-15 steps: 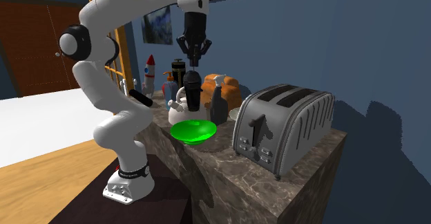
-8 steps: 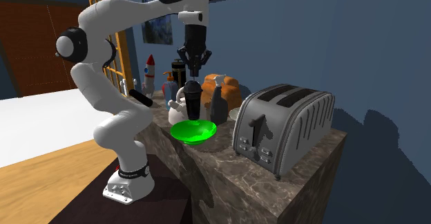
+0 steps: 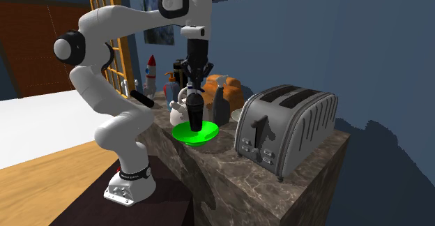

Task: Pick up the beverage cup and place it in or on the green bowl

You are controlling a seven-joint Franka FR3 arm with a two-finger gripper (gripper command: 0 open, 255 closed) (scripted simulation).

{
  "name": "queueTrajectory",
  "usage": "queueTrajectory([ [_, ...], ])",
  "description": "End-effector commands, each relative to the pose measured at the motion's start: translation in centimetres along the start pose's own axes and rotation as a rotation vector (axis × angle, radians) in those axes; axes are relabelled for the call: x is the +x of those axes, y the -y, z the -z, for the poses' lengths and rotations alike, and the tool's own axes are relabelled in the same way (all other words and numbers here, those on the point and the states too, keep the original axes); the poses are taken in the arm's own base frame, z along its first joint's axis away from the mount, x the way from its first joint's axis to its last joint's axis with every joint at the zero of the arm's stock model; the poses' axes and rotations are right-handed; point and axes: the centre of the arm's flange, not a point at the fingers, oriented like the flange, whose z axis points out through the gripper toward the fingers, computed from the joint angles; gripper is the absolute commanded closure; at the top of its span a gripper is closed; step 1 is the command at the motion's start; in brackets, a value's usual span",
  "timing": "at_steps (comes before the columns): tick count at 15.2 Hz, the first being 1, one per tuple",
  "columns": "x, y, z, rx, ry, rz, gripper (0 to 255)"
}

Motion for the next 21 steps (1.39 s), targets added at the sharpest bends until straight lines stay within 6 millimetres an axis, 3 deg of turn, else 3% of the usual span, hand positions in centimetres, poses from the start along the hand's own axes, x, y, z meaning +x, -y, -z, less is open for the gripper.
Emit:
queueTrajectory([
  [1,0.0,0.1,-0.6,0.0,0.0,0.0,255],
  [8,0.0,0.1,-0.6,0.0,0.0,0.0,255],
  [9,0.0,0.1,-0.6,0.0,0.0,0.0,0],
  [14,0.0,0.1,-0.6,0.0,0.0,0.0,0],
  [18,0.0,0.1,4.4,0.0,0.0,0.0,0],
  [21,0.0,0.1,4.4,0.0,0.0,0.0,0],
])
